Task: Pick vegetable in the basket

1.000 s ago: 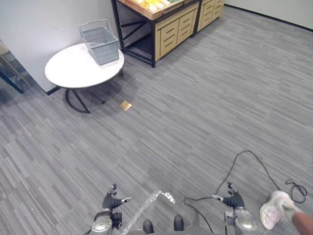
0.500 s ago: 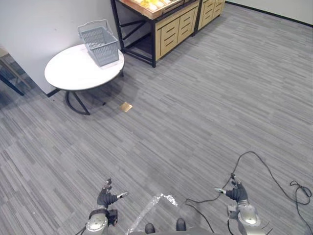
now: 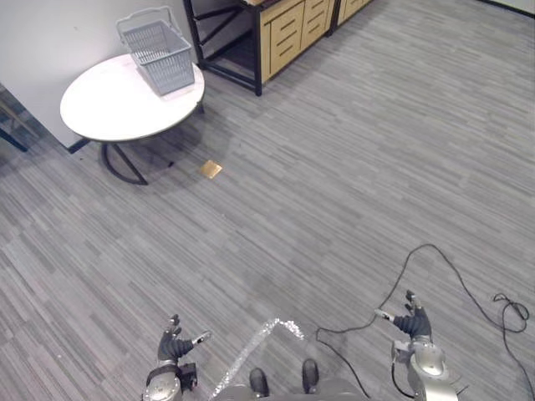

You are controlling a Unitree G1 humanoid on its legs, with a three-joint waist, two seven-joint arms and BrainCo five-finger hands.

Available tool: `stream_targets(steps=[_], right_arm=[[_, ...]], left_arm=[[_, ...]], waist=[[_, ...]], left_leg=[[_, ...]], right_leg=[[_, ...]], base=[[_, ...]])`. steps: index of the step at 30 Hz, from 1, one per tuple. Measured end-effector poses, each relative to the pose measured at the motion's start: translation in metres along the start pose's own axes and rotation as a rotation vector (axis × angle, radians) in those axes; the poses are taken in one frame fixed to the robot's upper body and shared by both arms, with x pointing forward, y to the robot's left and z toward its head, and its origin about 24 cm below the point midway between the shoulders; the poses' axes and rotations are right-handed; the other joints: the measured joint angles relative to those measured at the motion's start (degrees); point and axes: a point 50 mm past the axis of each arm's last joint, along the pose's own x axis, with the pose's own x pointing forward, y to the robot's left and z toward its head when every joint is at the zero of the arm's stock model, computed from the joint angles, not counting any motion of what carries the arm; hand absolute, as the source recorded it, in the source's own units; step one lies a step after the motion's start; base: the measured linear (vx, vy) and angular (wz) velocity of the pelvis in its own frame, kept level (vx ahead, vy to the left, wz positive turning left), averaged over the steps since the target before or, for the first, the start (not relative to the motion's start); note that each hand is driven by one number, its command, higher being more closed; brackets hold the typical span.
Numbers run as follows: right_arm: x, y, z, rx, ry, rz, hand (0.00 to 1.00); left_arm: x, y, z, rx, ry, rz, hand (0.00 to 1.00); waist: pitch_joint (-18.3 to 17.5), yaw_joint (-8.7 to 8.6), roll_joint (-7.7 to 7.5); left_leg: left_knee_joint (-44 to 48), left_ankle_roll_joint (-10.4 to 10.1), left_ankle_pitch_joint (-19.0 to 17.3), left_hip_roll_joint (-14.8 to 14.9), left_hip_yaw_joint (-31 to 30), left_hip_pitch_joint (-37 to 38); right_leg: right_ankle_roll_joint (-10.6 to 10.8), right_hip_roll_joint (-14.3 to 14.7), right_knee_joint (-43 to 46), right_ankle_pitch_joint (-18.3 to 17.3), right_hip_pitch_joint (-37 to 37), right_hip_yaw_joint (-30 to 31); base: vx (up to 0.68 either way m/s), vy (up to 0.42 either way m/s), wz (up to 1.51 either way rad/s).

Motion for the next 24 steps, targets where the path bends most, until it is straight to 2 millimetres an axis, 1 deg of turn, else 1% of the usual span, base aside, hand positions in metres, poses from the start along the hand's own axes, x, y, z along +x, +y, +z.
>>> stream_targets(steps=[1,2,3,4,5,6,7,8,9,10,11,12,13,14,15,16,17,18,19,20,21,22,23,24], right_arm=[[-0.004,0.004,-0.003,-0.005,0.007,0.017,0.0],[-0.005,0.004,-0.002,-0.006,0.002,0.019,0.0],[-0.004,0.005,0.004,-0.008,-0.025,0.023,0.0],[-0.003,0.005,0.009,-0.01,-0.045,0.026,0.0],[0.001,0.007,0.022,-0.012,-0.094,0.036,0.0],[0.001,0.008,0.025,-0.024,-0.109,0.045,0.0],[0.001,0.008,0.027,-0.033,-0.118,0.05,0.0],[0.0,0.01,0.028,-0.041,-0.129,0.059,0.0],[-0.004,0.008,0.026,-0.053,-0.129,0.061,0.0],[-0.003,0.004,0.026,-0.071,-0.127,0.056,0.0],[0.0,0.007,0.031,-0.066,-0.138,0.06,0.0],[0.0,0.009,0.035,-0.065,-0.151,0.067,0.0],[0.0,0.011,0.037,-0.064,-0.159,0.071,0.0],[-0.001,0.016,0.04,-0.056,-0.171,0.083,0.0],[-0.003,0.018,0.043,-0.04,-0.188,0.085,0.0],[-0.006,0.018,0.046,-0.028,-0.208,0.081,0.0],[-0.009,0.018,0.05,-0.019,-0.235,0.076,0.0],[-0.01,0.018,0.058,-0.006,-0.274,0.064,0.0],[-0.009,0.018,0.059,-0.009,-0.277,0.062,0.0],[-0.005,0.018,0.059,-0.015,-0.272,0.066,0.0],[-0.004,0.019,0.059,-0.018,-0.268,0.067,0.0],[-0.003,0.017,0.054,-0.033,-0.246,0.065,0.0],[-0.003,0.015,0.051,-0.035,-0.233,0.061,0.0],[-0.002,0.01,0.047,-0.053,-0.213,0.051,0.0]], left_arm=[[0.002,-0.001,0.004,0.012,-0.012,-0.008,0.0],[0.003,-0.002,0.005,0.015,-0.017,-0.012,0.0],[0.006,-0.005,0.01,0.013,-0.032,-0.019,0.0],[0.008,-0.007,0.014,0.011,-0.043,-0.024,0.0],[0.014,-0.012,0.026,0.006,-0.076,-0.036,0.0],[0.016,-0.014,0.03,0.004,-0.087,-0.041,0.0],[0.018,-0.015,0.032,0.007,-0.089,-0.045,0.0],[0.02,-0.014,0.034,0.015,-0.095,-0.044,0.0],[0.019,-0.013,0.03,0.027,-0.079,-0.046,0.0],[0.021,-0.019,0.028,0.021,-0.066,-0.056,0.0],[0.022,-0.023,0.028,0.016,-0.056,-0.065,0.0],[0.021,-0.028,0.027,0.0,-0.052,-0.073,0.0],[0.02,-0.03,0.025,-0.01,-0.047,-0.076,0.0],[0.018,-0.032,0.022,-0.025,-0.037,-0.08,0.0],[0.017,-0.033,0.021,-0.028,-0.032,-0.084,0.0],[0.016,-0.036,0.02,-0.036,-0.031,-0.093,0.0],[0.014,-0.038,0.021,-0.045,-0.039,-0.103,0.0],[0.013,-0.039,0.022,-0.05,-0.046,-0.109,0.0],[0.013,-0.039,0.021,-0.048,-0.043,-0.111,0.0],[0.013,-0.038,0.02,-0.044,-0.04,-0.11,0.0],[0.013,-0.038,0.019,-0.043,-0.035,-0.109,0.0],[0.012,-0.037,0.016,-0.042,-0.027,-0.106,0.0],[0.011,-0.037,0.016,-0.042,-0.026,-0.107,0.0],[0.009,-0.036,0.012,-0.04,-0.014,-0.105,0.0]], waist=[[0.89,-0.55,0.21],[0.91,-0.59,0.21],[1.33,-0.62,0.81],[1.84,-0.76,1.47],[4.04,-1.68,2.53],[4.99,-2.33,3.28],[5.22,-2.38,3.67],[4.97,-2.25,2.78],[4.66,-2.77,2.1],[5.22,-2.86,3.89],[5.52,-3.16,4.42],[6.33,-3.43,4.2],[6.79,-3.06,4.0],[7.28,-2.91,3.57],[7.69,-2.44,3.38],[7.82,-1.9,3.03],[8.04,-1.42,2.18],[7.83,-0.65,1.73],[7.87,-0.48,1.5],[7.87,0.21,1.54],[7.93,0.32,1.48],[7.86,0.64,1.58],[7.74,0.79,1.79],[7.38,1.0,2.38]], left_leg=[[-0.28,0.27,-1.25,-0.16,-1.66,3.19],[-0.43,0.17,-1.71,-0.07,-2.27,4.13],[-1.02,0.25,-2.52,0.63,-3.82,5.96],[-1.38,0.23,-2.79,1.43,-4.55,6.87],[-1.39,-0.03,-3.03,3.71,-6.13,9.53],[-1.02,-0.24,-3.11,4.77,-7.34,10.74],[-0.93,-2.12,-2.97,5.23,-7.66,11.5],[-0.25,-5.17,-3.42,5.32,-8.06,13.24],[2.58,-7.66,-4.76,5.3,-9.36,15.03],[4.63,-8.35,-4.53,6.43,-9.4,15.17],[12.63,-13.04,0.43,7.34,-8.63,11.76],[24.48,-13.57,11.18,7.44,-7.97,7.37],[31.03,-13.72,13.93,8.57,-7.66,4.83],[44.45,-11.48,12.24,11.83,-4.79,0.0],[51.4,-9.09,10.72,14.67,-2.22,-2.99],[55.08,-7.08,9.4,17.01,0.51,-5.98],[55.73,-6.62,8.0,18.76,3.52,-8.8],[51.27,-6.62,6.07,19.55,7.17,-14.1],[47.04,-6.29,5.85,19.18,8.25,-15.52],[36.5,-6.02,5.69,17.67,9.44,-18.06],[31.12,-6.12,5.8,16.7,9.3,-19.4],[16.42,-8.18,7.76,13.36,6.98,-20.97],[10.46,-9.2,9.15,12.08,5.53,-21.1],[2.32,-8.36,12.02,10.68,3.02,-21.1]], right_leg=[[-0.9,-0.7,5.7,-3.31,-2.49,-0.76],[-1.45,-0.66,6.04,-4.39,-3.78,-1.15],[-1.82,-0.16,4.71,-5.39,-6.79,-2.77],[-2.01,0.41,3.25,-5.33,-8.28,-3.44],[-2.75,2.17,-2.35,-3.88,-11.47,-4.82],[-3.46,3.49,-8.09,-0.66,-13.01,-5.62],[-3.9,4.25,-13.16,2.55,-13.44,-5.58],[-4.96,5.49,-23.05,9.93,-13.58,-4.95],[-8.93,5.24,-23.72,21.0,-13.35,-3.29],[-10.06,5.98,-19.97,18.27,-13.87,-4.4],[-10.69,5.29,-15.78,14.17,-13.45,-4.73],[-10.84,4.57,-15.96,11.0,-9.45,-4.67],[-10.88,4.49,-17.21,9.99,-6.45,-4.5],[-11.17,4.85,-20.16,8.72,0.31,-4.61],[-11.24,5.21,-23.05,8.38,5.6,-5.15],[-11.2,5.47,-26.48,8.33,10.82,-5.43],[-10.9,5.4,-30.32,8.15,15.57,-5.53],[-9.91,4.92,-35.7,7.24,21.28,-5.6],[-9.68,4.75,-36.97,7.03,22.46,-5.57],[-9.15,4.14,-38.1,5.95,24.56,-5.24],[-8.59,3.94,-38.5,5.33,25.58,-5.22],[-7.02,3.14,-39.12,3.41,28.1,-5.16],[-6.2,3.06,-39.52,2.84,29.24,-5.07],[-3.87,3.29,-40.32,1.33,31.78,-4.91]], base=[[0.46,0.029,0.57],[0.58,0.007,0.57],[0.41,-0.014,0.38],[0.65,-0.056,0.65],[0.56,-0.07,0.66],[0.58,-0.077,0.65],[0.68,-0.108,0.5],[0.91,-0.159,0.66],[0.93,-0.16,0.58],[0.78,-0.151,0.53],[0.74,-0.17,0.33],[0.74,-0.193,0.33],[0.72,-0.215,0.27],[0.68,-0.2,0.21],[0.65,-0.189,0.23],[0.62,-0.157,0.2],[0.68,-0.126,0.17],[0.57,-0.096,0.08],[0.64,-0.044,-0.1],[0.41,0.009,-0.16],[0.65,0.055,-0.15],[0.46,0.086,-0.05],[0.58,0.16,-0.13],[0.72,0.291,-0.2]])
